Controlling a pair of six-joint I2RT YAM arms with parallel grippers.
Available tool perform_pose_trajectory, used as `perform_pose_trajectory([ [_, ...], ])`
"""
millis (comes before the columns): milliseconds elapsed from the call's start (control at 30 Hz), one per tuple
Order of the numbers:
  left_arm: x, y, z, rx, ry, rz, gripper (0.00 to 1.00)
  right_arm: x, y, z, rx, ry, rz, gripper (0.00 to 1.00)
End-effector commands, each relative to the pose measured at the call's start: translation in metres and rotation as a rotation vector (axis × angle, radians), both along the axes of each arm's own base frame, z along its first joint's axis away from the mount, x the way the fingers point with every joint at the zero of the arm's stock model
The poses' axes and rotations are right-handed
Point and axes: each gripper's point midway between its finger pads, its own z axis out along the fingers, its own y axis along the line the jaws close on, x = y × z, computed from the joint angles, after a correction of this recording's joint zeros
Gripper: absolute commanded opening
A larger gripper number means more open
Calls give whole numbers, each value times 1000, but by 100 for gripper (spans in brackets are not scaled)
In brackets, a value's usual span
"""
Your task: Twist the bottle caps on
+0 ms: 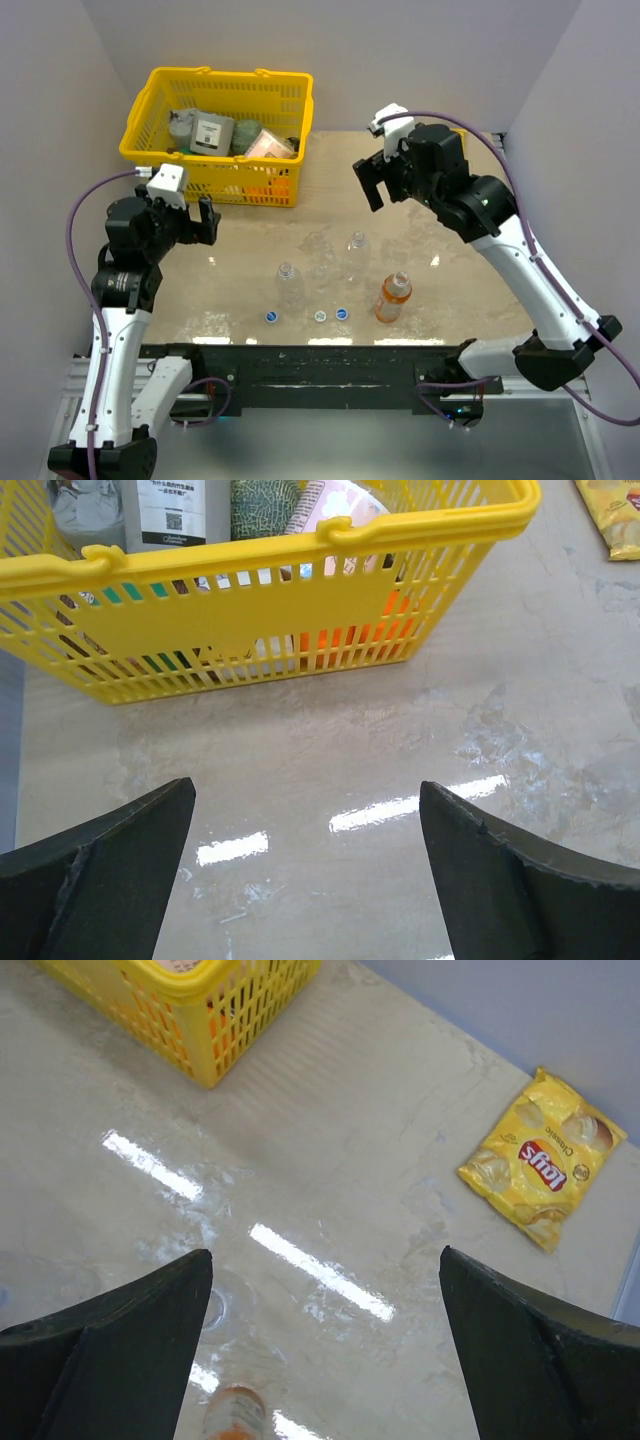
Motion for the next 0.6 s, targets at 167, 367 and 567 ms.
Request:
perform_pose_trajectory([
  [167, -9, -21, 29, -164, 5, -83, 100, -72, 98, 15, -38, 58, 807, 95],
  [367, -17, -28, 45, -211, -32, -152, 100, -116, 145, -2, -122, 44, 989, 89],
  [567, -26, -30, 40, -173, -31, -182, 100, -156, 170, -42, -209, 113, 1104, 84],
])
